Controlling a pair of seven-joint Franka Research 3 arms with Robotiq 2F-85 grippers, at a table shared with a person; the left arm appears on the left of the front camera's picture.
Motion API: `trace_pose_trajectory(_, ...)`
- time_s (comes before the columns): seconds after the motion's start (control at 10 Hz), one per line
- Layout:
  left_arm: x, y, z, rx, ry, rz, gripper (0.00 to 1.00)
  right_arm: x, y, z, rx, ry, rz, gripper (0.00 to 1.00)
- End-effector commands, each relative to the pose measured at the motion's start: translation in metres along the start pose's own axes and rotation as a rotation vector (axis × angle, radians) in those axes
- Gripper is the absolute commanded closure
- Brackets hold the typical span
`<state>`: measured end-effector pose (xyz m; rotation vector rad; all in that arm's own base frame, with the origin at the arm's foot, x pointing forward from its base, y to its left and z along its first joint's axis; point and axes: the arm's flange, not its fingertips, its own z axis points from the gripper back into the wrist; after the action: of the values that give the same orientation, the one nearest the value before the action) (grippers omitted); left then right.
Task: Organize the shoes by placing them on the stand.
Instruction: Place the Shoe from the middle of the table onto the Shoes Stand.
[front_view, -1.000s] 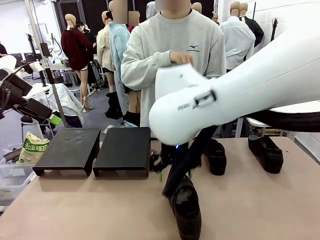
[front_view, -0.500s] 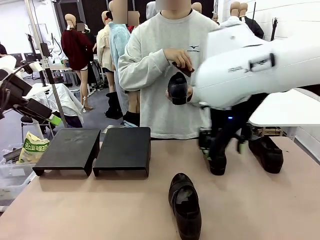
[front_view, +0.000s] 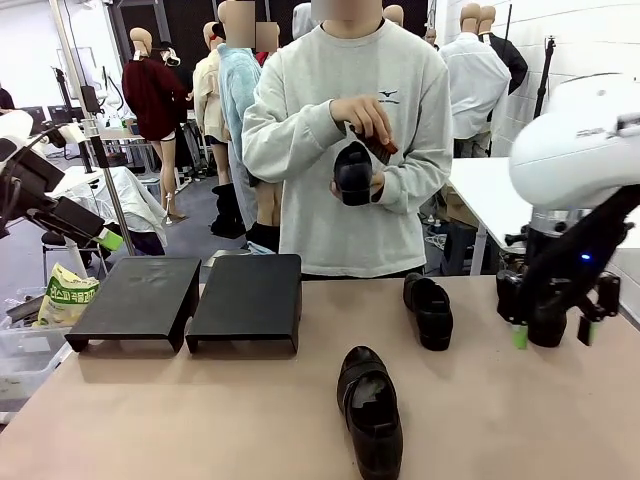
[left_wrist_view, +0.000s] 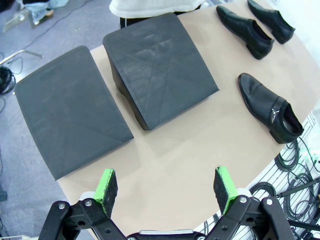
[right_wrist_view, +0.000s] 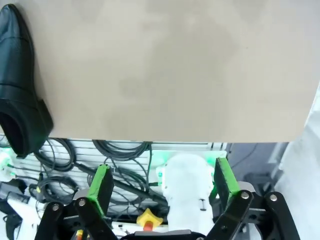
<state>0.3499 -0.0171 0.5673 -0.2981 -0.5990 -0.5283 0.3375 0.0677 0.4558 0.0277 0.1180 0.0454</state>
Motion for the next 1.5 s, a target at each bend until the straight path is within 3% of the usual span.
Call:
trace_pose_trajectory(0.0, 0.000, 0.002, 0.001, -0.010, -0.003, -0.001, 0.00, -0.018, -0.005, -0.004, 0.039, -0.022, 0.002, 0.00)
trace_pose_trajectory(0.2, 0.002, -0.021, -0.011, 0.018, -0.025, 0.019, 0.00, -0.009, -0.007, -0.001, 0.011, -0.008, -0.009, 0.00)
trace_pose_trajectory(0.5, 0.017, -0.130, -0.067, 0.049, -0.076, -0.034, 0.00, -0.009, -0.007, -0.001, 0.011, -0.008, -0.009, 0.00)
trace_pose_trajectory(0.6, 0.013, -0.160, -0.083, 0.063, -0.009, 0.004, 0.00, -0.009, -0.007, -0.001, 0.011, -0.008, -0.009, 0.00)
trace_pose_trajectory(0.7, 0.008, -0.180, -0.096, 0.048, 0.123, 0.042, 0.00, -0.009, -0.007, -0.001, 0.011, -0.008, -0.009, 0.00)
trace_pose_trajectory(0.8, 0.000, -0.196, -0.107, 0.024, 0.216, -0.008, 0.00, -0.009, -0.007, -0.001, 0.011, -0.008, -0.009, 0.00)
trace_pose_trajectory(1.1, -0.007, -0.220, -0.136, -0.029, 0.387, -0.002, 0.00, -0.009, -0.007, -0.001, 0.011, -0.008, -0.009, 0.00)
trace_pose_trajectory(1.2, 0.000, -0.200, -0.123, 0.032, 0.234, -0.064, 0.00, -0.009, -0.007, -0.001, 0.011, -0.008, -0.009, 0.00)
trace_pose_trajectory(1.3, -0.020, -0.218, -0.140, -0.001, 0.344, -0.002, 0.00, -0.009, -0.007, -0.001, 0.011, -0.008, -0.009, 0.00)
trace_pose_trajectory(1.4, -0.020, -0.218, -0.140, -0.001, 0.344, -0.002, 0.00, -0.009, -0.007, -0.001, 0.011, -0.008, -0.009, 0.00)
